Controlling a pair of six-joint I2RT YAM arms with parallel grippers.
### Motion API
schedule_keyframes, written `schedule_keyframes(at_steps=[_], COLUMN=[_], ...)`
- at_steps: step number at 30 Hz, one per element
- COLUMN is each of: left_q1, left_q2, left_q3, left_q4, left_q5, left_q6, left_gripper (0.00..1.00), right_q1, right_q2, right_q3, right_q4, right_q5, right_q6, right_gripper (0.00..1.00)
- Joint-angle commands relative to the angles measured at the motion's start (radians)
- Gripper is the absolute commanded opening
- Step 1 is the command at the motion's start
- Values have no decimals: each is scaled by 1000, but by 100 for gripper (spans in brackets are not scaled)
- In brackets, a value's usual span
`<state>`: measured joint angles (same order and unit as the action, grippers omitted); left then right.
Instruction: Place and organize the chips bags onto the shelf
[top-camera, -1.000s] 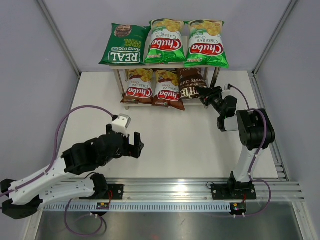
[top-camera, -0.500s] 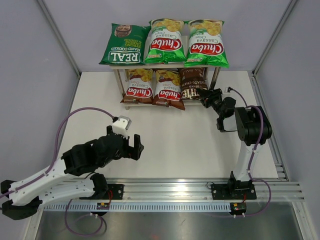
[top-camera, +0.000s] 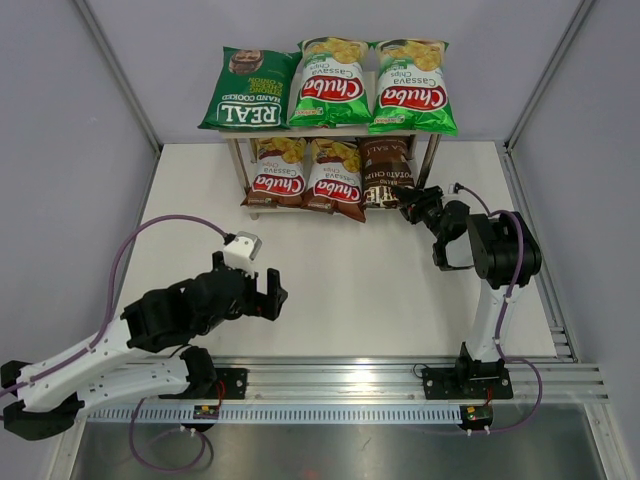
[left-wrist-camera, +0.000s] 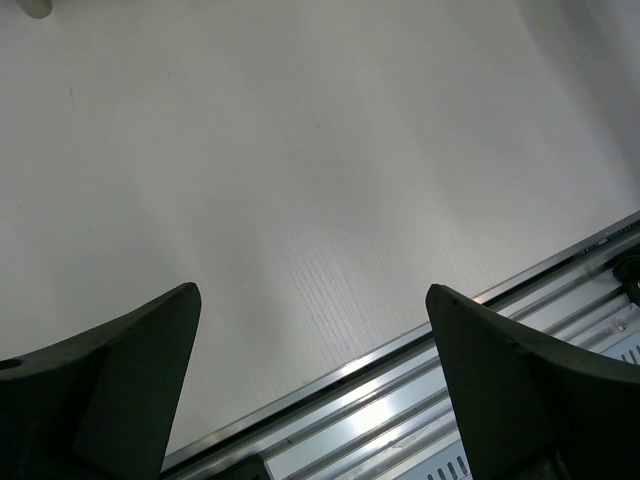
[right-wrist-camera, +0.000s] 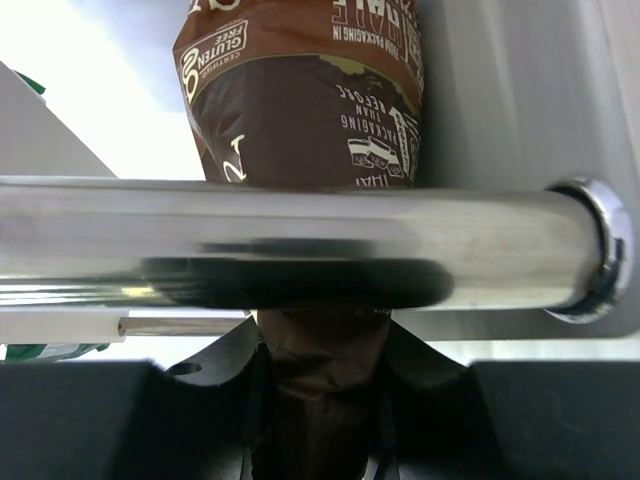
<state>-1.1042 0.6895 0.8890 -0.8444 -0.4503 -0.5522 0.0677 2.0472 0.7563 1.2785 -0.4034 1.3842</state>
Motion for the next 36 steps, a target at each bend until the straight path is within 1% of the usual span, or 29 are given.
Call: schedule_keyframes(at_steps=[1, 3, 5, 7, 8, 11, 12, 14, 15, 17, 18, 19, 21, 23, 24, 25, 26, 27, 30, 31, 35, 36], left_q1=[0, 1, 1, 0, 1, 1, 1, 7, 32, 88, 165, 203, 271, 291, 308, 317, 326, 334, 336, 336, 336, 336], left_q2=[-18, -19, -18, -15, -12, 18, 34, 48, 54, 77, 87, 94, 102, 97, 94, 94, 93, 91, 91, 93, 93, 91], left_q3=[2, 5, 5, 8, 13, 30, 36, 34, 31, 27, 18, 11, 7, 4, 1, -1, -1, -2, 4, 7, 50, 60], left_q4=[28, 24, 18, 2, -7, -53, -79, -90, -84, -64, -32, -13, 16, 24, 27, 27, 25, 22, 8, 5, -45, -76], left_q5=[10, 7, -5, -22, -28, -94, -112, -172, -185, -153, -121, -58, -31, -44, -51, -51, -50, -48, -45, -44, -39, -41], left_q6=[-9, -14, -23, -34, -40, -77, -89, -113, -117, -103, -92, -66, -55, -60, -63, -63, -64, -64, -64, -61, -45, -37], left_gripper=[99, 99, 99, 99, 99, 99, 99, 99, 99, 99, 99, 99, 99, 99, 99, 99, 99, 99, 99, 99, 99, 99], right_q1=[4, 4, 4, 7, 10, 17, 21, 26, 27, 27, 27, 29, 29, 27, 27, 27, 27, 27, 26, 27, 26, 27], right_q2=[14, 14, 10, -7, -18, -79, -103, -122, -133, -145, -163, -173, -209, -238, -272, -291, -307, -343, -390, -392, -426, -441], right_q3=[-15, -20, -15, -14, -14, -9, -6, 0, 0, 0, -2, -5, -28, -38, -43, -51, -63, -63, -61, -61, -86, -94], right_q4=[240, 219, 194, 159, 138, 15, -46, -86, -100, -129, -160, -175, -197, -246, -308, -332, -355, -420, -543, -559, -623, -627], right_q5=[26, 23, 15, 12, 9, 20, 20, 21, 21, 20, 21, 24, 32, 46, 52, 61, 81, 89, 124, 126, 144, 150], right_q6=[-16, -23, -24, -31, -37, -97, -123, -139, -137, -139, -140, -143, -148, -163, -172, -183, -194, -218, -269, -272, -274, -272], right_gripper=[29, 32, 32, 34, 39, 44, 51, 55, 61, 63, 67, 74, 81, 86, 89, 93, 93, 93, 95, 95, 88, 83])
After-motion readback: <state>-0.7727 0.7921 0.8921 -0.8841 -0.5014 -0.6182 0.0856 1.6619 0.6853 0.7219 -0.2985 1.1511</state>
